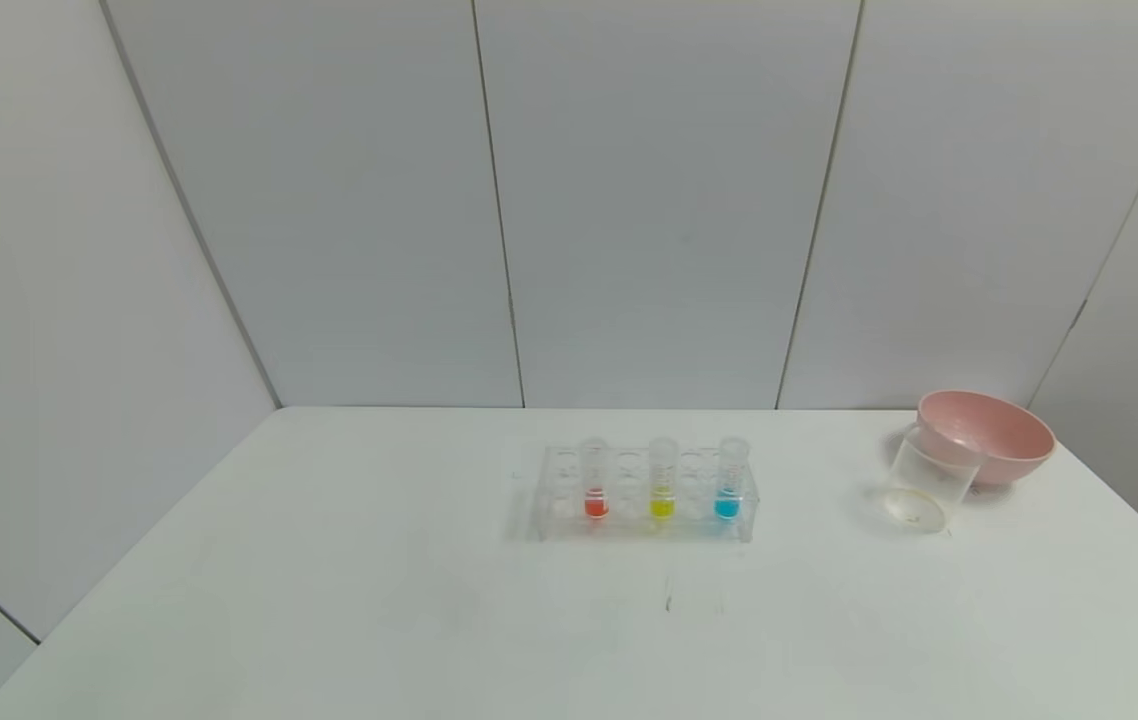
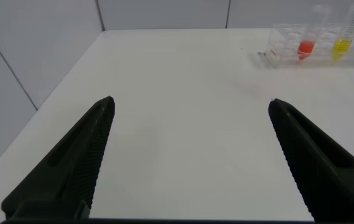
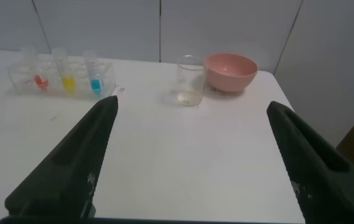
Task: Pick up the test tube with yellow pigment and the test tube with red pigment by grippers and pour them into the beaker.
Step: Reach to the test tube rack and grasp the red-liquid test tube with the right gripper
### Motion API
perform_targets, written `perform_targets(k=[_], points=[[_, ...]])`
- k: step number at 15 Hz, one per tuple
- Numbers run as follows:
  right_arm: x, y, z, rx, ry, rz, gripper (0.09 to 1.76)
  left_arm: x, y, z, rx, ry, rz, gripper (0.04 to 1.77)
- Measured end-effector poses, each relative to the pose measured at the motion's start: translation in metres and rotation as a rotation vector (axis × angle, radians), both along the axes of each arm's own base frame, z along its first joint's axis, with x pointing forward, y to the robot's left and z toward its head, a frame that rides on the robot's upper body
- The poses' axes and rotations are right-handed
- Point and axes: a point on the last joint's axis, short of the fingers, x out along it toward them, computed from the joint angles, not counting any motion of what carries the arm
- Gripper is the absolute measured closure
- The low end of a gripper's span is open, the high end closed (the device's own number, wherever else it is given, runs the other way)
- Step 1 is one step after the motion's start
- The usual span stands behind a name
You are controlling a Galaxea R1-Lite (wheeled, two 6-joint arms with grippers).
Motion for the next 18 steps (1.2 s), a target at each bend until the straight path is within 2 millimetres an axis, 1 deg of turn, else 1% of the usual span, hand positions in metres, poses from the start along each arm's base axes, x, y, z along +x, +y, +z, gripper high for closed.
perform_targets(k=[2, 3, 5, 7, 8, 9, 10, 11, 13, 14, 16, 18], points=[[0.019, 0.000, 0.039, 0.019, 0.027, 0.016, 0.14, 0.000, 0.000, 0.000, 0.000, 0.000, 0.000, 0.05], [0.035, 0.000, 0.056, 0.031, 0.042, 0.026, 0.14, 0.000, 0.000, 0.000, 0.000, 0.000, 0.000, 0.05], [0.079, 0.001, 0.085, 0.045, 0.068, 0.052, 0.14, 0.000, 0.000, 0.000, 0.000, 0.000, 0.000, 0.05], [0.130, 0.007, 0.100, 0.055, 0.073, 0.092, 0.14, 0.000, 0.000, 0.000, 0.000, 0.000, 0.000, 0.05], [0.152, 0.013, 0.103, 0.056, 0.071, 0.117, 0.14, 0.000, 0.000, 0.000, 0.000, 0.000, 0.000, 0.05], [0.174, 0.026, 0.103, 0.057, 0.072, 0.155, 0.14, 0.000, 0.000, 0.000, 0.000, 0.000, 0.000, 0.05], [0.192, 0.043, 0.100, 0.056, 0.078, 0.189, 0.14, 0.000, 0.000, 0.000, 0.000, 0.000, 0.000, 0.05], [0.205, 0.063, 0.095, 0.052, 0.091, 0.214, 0.14, 0.000, 0.000, 0.000, 0.000, 0.000, 0.000, 0.05], [0.222, 0.103, 0.083, 0.041, 0.109, 0.229, 0.14, 0.000, 0.000, 0.000, 0.000, 0.000, 0.000, 0.05], [0.227, 0.124, 0.077, 0.037, 0.110, 0.238, 0.14, 0.000, 0.000, 0.000, 0.000, 0.000, 0.000, 0.05], [0.234, 0.163, 0.063, 0.029, 0.112, 0.233, 0.14, 0.000, 0.000, 0.000, 0.000, 0.000, 0.000, 0.05], [0.240, 0.196, 0.053, 0.047, 0.098, 0.195, 0.14, 0.000, 0.000, 0.000, 0.000, 0.000, 0.000, 0.05]])
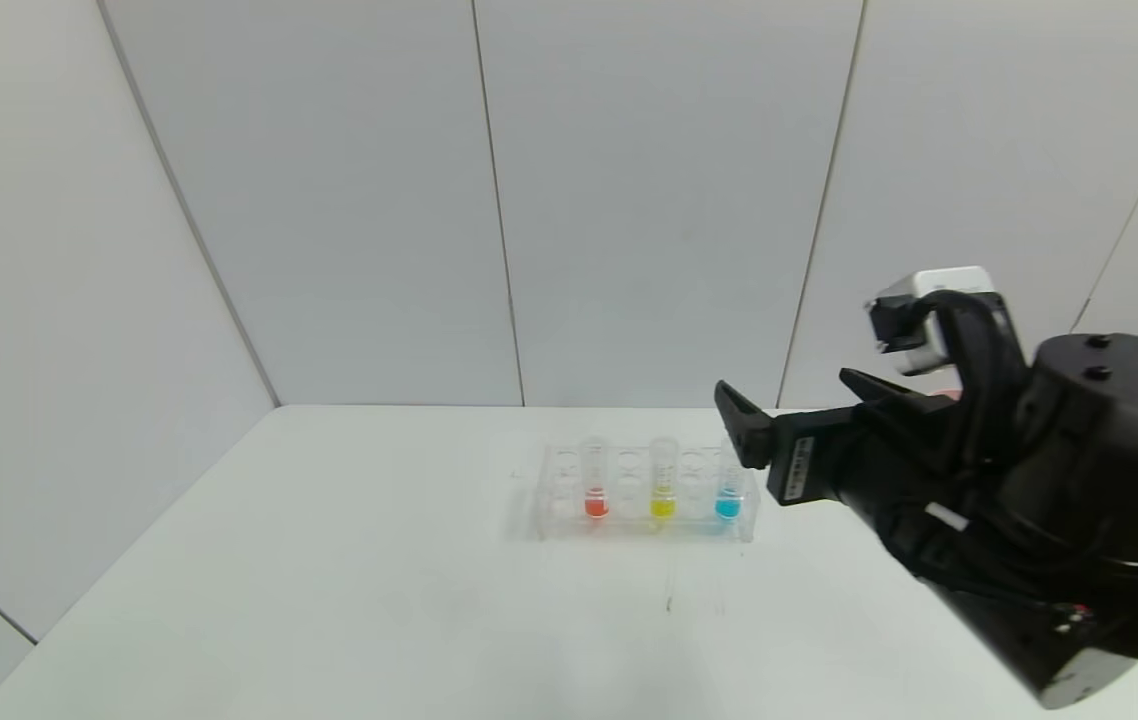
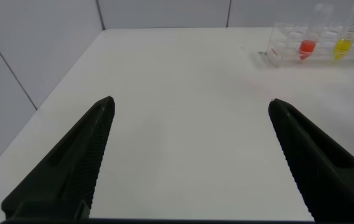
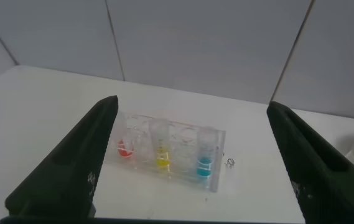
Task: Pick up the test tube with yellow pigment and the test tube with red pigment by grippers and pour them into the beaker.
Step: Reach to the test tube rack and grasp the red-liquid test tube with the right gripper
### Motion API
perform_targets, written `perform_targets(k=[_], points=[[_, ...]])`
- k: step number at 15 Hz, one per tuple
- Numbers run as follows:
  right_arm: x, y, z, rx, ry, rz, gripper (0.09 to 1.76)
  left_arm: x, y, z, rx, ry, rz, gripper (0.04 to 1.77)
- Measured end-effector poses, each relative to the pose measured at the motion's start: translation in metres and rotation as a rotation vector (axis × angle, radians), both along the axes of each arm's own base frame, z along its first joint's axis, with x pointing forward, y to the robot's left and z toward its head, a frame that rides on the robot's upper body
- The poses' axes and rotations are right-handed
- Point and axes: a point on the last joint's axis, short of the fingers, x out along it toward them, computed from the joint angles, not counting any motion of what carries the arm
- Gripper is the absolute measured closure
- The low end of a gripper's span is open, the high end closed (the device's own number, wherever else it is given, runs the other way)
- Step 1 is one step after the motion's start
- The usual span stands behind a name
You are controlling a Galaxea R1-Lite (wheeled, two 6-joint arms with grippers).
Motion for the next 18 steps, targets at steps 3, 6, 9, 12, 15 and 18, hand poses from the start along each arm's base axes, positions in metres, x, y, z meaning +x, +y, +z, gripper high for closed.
perform_targets(k=[3, 6, 9, 12, 15, 18], points=[[0.009, 0.045, -0.018, 0.021, -0.010, -0.074, 0.14, 0.000, 0.000, 0.000, 0.000, 0.000, 0.000, 0.05], [0.020, 0.083, -0.041, 0.007, -0.001, -0.111, 0.14, 0.000, 0.000, 0.000, 0.000, 0.000, 0.000, 0.05], [0.031, 0.120, -0.059, 0.004, -0.003, -0.121, 0.14, 0.000, 0.000, 0.000, 0.000, 0.000, 0.000, 0.05], [0.045, 0.147, -0.086, -0.016, 0.008, -0.117, 0.14, 0.000, 0.000, 0.000, 0.000, 0.000, 0.000, 0.05], [0.063, 0.163, -0.111, -0.026, 0.017, -0.130, 0.14, 0.000, 0.000, 0.000, 0.000, 0.000, 0.000, 0.05], [0.082, 0.167, -0.128, 0.002, 0.023, -0.157, 0.14, 0.000, 0.000, 0.000, 0.000, 0.000, 0.000, 0.05]])
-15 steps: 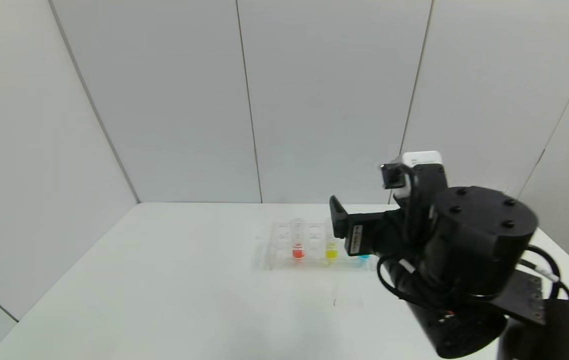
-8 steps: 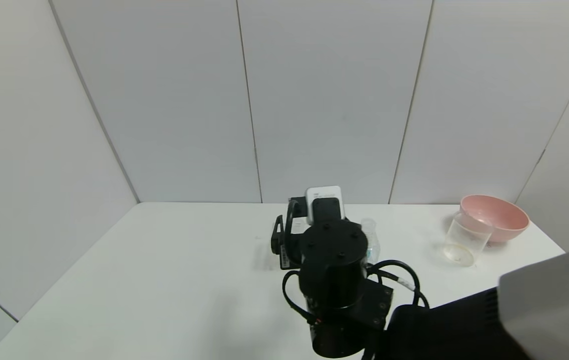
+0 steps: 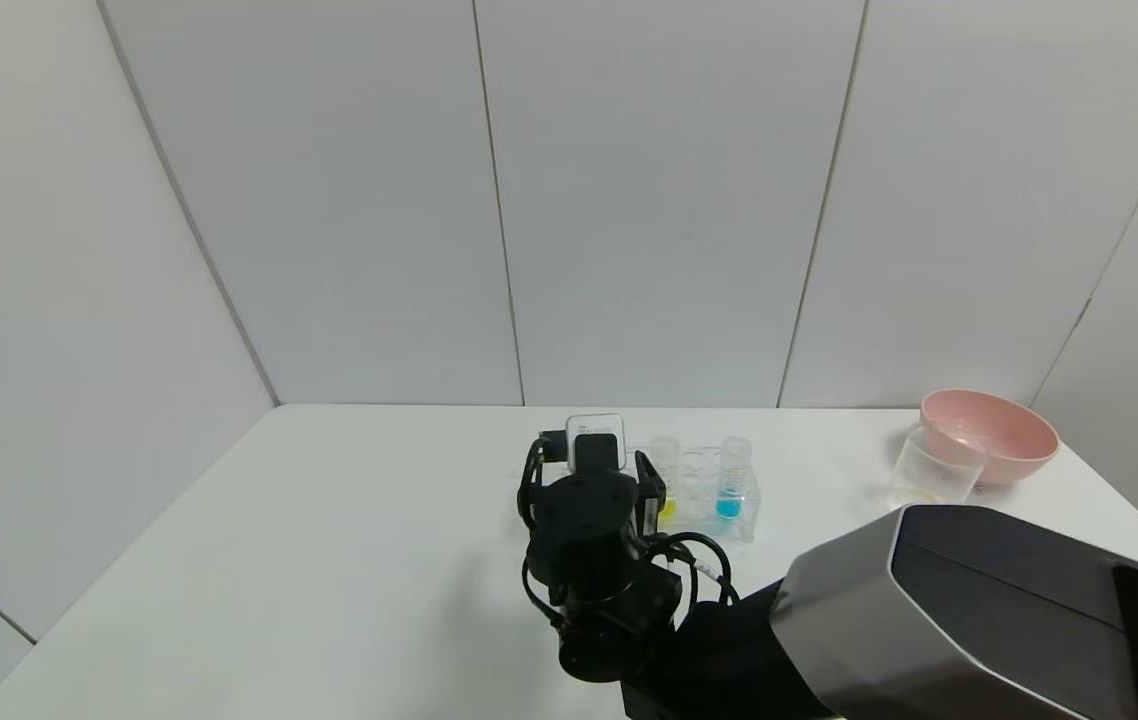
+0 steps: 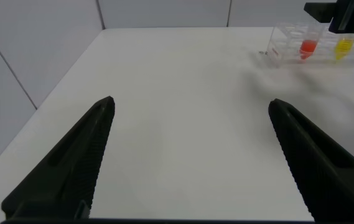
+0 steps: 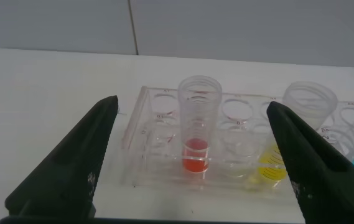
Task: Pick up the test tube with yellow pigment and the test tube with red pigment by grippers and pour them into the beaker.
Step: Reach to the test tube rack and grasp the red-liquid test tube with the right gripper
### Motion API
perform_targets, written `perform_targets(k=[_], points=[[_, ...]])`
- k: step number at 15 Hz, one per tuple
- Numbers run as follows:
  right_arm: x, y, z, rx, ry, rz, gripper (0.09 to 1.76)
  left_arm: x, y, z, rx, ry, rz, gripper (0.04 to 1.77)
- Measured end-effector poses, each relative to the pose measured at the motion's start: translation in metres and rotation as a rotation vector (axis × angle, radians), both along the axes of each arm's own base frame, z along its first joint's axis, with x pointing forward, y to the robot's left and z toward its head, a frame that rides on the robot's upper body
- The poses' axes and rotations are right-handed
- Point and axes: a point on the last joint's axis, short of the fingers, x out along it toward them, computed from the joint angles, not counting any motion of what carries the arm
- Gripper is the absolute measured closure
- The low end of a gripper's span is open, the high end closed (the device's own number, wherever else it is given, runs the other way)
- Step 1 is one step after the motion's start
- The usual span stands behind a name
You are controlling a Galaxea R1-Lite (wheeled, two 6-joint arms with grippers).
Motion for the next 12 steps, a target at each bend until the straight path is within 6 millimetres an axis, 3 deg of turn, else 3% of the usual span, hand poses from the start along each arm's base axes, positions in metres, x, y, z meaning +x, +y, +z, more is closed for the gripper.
perform_targets(k=[4, 12], points=[[0.022, 0.000, -0.014, 0.014, 0.015, -0.015, 0.14, 0.000, 0.000, 0.000, 0.000, 0.000, 0.000, 0.05], [0.043, -0.003, -0.031, 0.008, 0.029, -0.003, 0.14, 0.000, 0.000, 0.000, 0.000, 0.000, 0.000, 0.05]])
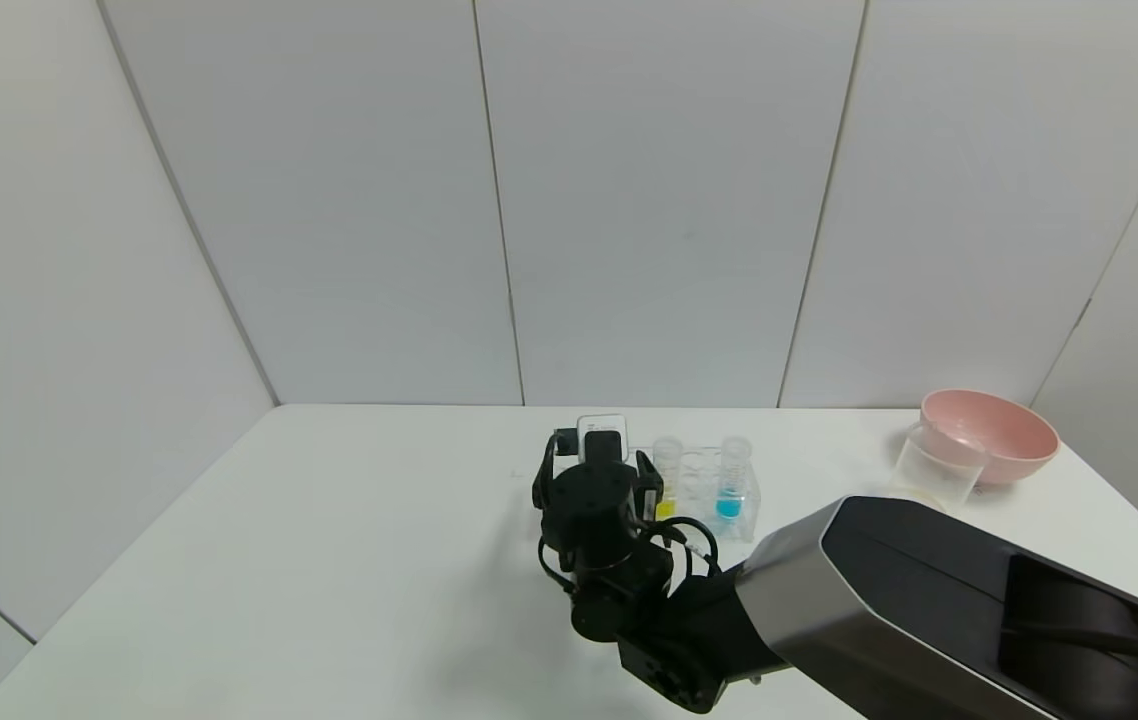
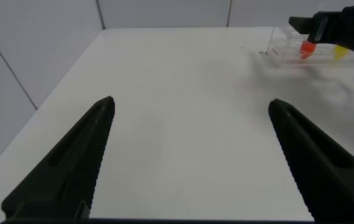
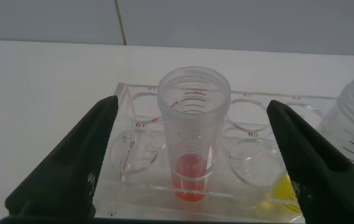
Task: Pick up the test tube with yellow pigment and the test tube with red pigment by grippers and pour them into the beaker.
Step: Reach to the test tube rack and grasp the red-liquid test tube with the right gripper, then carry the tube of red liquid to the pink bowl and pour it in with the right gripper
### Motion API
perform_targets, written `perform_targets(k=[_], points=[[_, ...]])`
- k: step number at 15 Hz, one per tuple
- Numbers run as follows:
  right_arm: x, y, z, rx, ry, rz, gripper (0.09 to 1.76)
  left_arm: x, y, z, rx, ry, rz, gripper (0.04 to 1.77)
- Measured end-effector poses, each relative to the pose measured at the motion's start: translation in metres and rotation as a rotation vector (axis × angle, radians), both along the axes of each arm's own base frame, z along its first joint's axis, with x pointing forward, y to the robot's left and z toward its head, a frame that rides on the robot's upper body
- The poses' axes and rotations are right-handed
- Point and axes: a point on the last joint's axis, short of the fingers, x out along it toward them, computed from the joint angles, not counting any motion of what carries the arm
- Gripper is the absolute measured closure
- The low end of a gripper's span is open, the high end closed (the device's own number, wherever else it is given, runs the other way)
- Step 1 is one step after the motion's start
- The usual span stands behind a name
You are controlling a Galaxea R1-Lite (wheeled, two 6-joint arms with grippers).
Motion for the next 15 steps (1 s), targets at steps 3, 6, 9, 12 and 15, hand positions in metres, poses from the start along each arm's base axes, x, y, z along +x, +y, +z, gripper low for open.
perform_targets(k=[3, 6, 9, 12, 15], points=[[0.0060, -0.0006, -0.0047, -0.010, 0.010, -0.001, 0.51, 0.0000, 0.0000, 0.0000, 0.000, 0.000, 0.000, 0.05], [0.0093, 0.0005, -0.0079, -0.010, 0.011, 0.000, 0.91, 0.0000, 0.0000, 0.0000, 0.000, 0.000, 0.000, 0.05], [0.0103, 0.0008, -0.0111, -0.015, 0.017, 0.008, 1.31, 0.0000, 0.0000, 0.0000, 0.000, 0.000, 0.000, 0.05], [0.0109, 0.0003, -0.0102, -0.015, 0.017, 0.007, 1.29, 0.0000, 0.0000, 0.0000, 0.000, 0.000, 0.000, 0.05], [0.0122, -0.0011, -0.0084, -0.013, 0.015, 0.003, 1.29, 0.0000, 0.0000, 0.0000, 0.000, 0.000, 0.000, 0.05]])
